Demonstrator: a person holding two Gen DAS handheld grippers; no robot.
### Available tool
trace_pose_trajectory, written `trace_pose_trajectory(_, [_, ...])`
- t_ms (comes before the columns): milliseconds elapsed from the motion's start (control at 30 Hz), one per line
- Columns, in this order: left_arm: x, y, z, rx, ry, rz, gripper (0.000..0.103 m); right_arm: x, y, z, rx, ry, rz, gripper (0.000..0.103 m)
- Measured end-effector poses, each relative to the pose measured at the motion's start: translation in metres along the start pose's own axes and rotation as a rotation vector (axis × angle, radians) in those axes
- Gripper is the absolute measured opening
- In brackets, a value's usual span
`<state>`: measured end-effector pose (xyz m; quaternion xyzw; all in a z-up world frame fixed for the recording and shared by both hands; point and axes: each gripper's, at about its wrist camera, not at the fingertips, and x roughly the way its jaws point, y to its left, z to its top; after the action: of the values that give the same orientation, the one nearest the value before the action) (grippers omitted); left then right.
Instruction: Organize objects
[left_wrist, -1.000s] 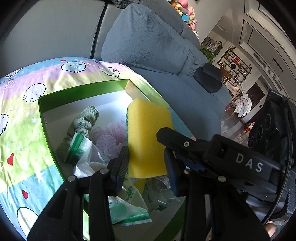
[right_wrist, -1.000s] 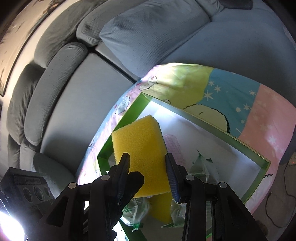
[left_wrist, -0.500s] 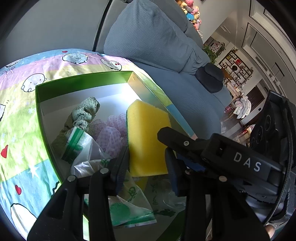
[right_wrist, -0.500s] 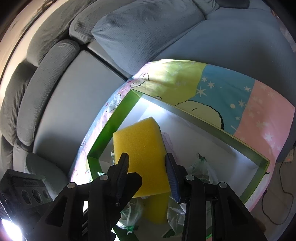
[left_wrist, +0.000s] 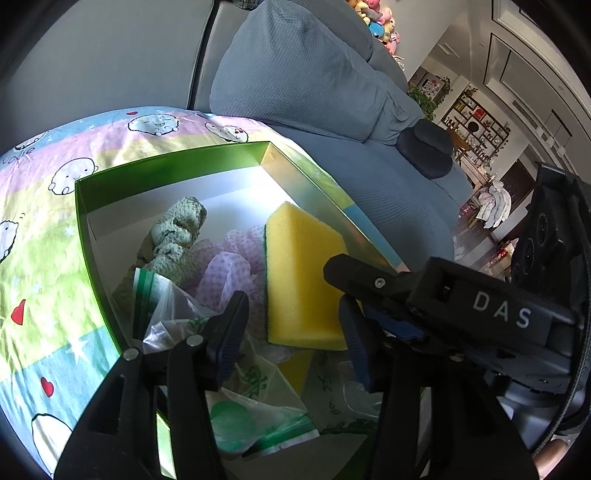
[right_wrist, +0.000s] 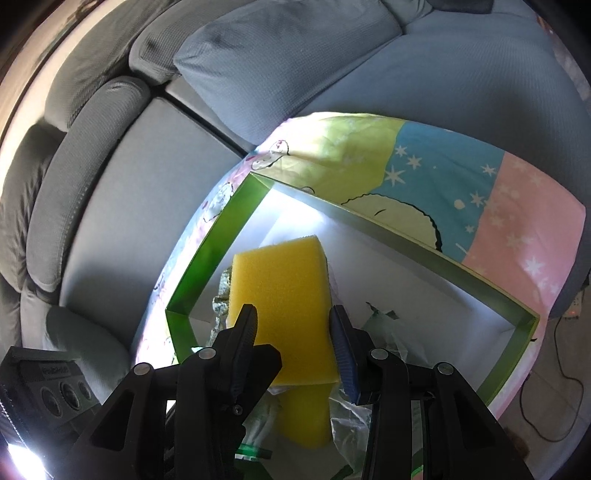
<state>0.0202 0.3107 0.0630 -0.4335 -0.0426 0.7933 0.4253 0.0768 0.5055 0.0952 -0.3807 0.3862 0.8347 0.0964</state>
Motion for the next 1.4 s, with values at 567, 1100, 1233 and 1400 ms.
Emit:
trace_pose_trajectory(567, [-0.002,-0.014,-0.004,0.018,-0.043,-0.022,0.067,-0.017,-0.005,0.002,-0.01,-0.029,0.007,0.042])
trace_pose_trajectory(1100, [-0.044,-0.028,0.0,0.103,-0.131,0.078,0.083,-0.044,0.024,-0.008,-0.089,-0.072,0.037,0.053])
trace_pose_trajectory(1233, [-0.049,-0.026,0.0,0.102,-0.139,0.078,0.085,-0.05,0.028,-0.01,-0.096,-0.09,0.024,0.057])
trace_pose_trajectory(1400, [-0.057,-0.023,-0.001,0.103,-0.145,0.08,0.091,-0.058,0.032,-0.012,-0.111,-0.122,0.0,0.063])
